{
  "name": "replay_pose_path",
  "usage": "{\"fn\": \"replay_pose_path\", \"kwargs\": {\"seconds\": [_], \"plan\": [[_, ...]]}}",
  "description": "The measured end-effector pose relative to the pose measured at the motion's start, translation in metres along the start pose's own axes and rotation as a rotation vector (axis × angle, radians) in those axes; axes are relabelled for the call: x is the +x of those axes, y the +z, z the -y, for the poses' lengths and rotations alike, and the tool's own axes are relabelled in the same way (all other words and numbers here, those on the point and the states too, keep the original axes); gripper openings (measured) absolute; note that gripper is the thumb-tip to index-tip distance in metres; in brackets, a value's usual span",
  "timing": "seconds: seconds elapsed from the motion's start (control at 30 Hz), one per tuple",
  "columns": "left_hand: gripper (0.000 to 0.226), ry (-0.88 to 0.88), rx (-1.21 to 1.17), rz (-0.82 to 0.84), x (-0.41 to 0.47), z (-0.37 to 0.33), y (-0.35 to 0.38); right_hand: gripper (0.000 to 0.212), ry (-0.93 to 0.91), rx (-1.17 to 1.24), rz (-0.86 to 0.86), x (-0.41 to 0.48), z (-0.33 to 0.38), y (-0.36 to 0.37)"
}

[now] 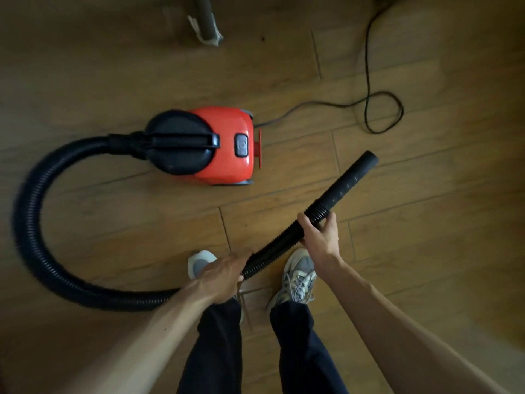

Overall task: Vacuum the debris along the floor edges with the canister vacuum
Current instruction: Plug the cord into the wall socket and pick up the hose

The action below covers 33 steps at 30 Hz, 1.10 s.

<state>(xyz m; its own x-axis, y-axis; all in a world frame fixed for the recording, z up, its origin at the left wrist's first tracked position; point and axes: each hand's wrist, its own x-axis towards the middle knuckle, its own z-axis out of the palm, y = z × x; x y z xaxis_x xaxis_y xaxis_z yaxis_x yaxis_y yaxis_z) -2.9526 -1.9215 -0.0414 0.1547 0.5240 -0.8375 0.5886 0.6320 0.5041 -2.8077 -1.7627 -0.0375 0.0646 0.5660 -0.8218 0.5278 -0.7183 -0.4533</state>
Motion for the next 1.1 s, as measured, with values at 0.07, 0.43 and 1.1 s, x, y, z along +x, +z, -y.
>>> {"fn": "replay_pose_path", "kwargs": {"seconds": [0.07,0.43,1.1], "plan": [[0.047,0.009,-0.055,-0.017,-0.021,-0.002,-0.012,0.026,-0.053,0.029,0.098,-0.023,0.026,0.0],[0.066,0.088,-0.488,-0.286,-0.136,0.028,-0.064,0.099,-0.337,-0.198,0.715,-0.128,0.137,0.064],[0.057,-0.135,-0.946,-1.195,-0.29,0.097,-0.042,0.096,-0.89,-0.679,1.18,-0.311,0.187,0.284]]}}
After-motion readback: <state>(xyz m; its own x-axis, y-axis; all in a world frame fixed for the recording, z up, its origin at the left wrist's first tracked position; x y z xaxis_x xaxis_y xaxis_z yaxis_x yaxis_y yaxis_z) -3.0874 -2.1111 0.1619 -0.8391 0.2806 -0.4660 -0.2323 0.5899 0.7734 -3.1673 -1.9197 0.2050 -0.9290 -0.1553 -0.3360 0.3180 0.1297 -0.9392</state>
